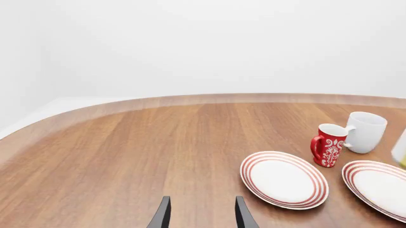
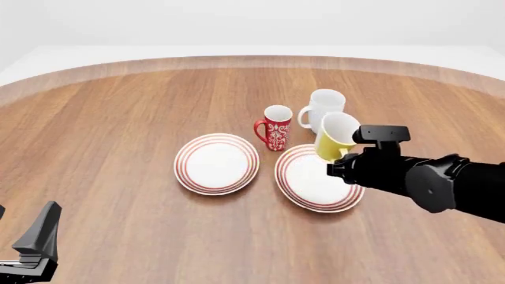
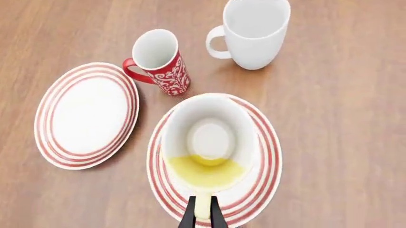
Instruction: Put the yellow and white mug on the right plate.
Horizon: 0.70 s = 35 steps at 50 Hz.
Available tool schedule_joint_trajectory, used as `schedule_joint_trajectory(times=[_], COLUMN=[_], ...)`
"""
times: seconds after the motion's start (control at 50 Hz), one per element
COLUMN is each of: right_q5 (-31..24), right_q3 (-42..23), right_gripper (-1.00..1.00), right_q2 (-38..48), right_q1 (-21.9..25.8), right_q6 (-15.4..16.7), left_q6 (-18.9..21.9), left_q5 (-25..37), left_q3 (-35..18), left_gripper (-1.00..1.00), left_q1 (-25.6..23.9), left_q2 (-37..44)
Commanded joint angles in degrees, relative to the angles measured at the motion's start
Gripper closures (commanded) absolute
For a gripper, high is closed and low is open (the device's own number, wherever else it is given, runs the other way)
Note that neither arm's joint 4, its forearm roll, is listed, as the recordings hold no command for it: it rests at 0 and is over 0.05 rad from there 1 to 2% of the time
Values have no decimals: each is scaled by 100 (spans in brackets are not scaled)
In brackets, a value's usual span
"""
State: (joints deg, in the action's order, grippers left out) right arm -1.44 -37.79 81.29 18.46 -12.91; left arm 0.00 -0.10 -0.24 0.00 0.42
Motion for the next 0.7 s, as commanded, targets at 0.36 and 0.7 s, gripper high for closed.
schedule_joint_trajectory(times=[0.36, 0.7], right_q5=[815, 1188], right_q3=[343, 545], right_gripper=[100, 100], right_q2=[691, 993], right_q1=[-236, -92], right_q6=[-364, -505], left_q6=[0, 0], left_q5=[0, 0], left_q3=[0, 0], left_gripper=[-100, -100], left_q1=[0, 0], left_q2=[0, 0])
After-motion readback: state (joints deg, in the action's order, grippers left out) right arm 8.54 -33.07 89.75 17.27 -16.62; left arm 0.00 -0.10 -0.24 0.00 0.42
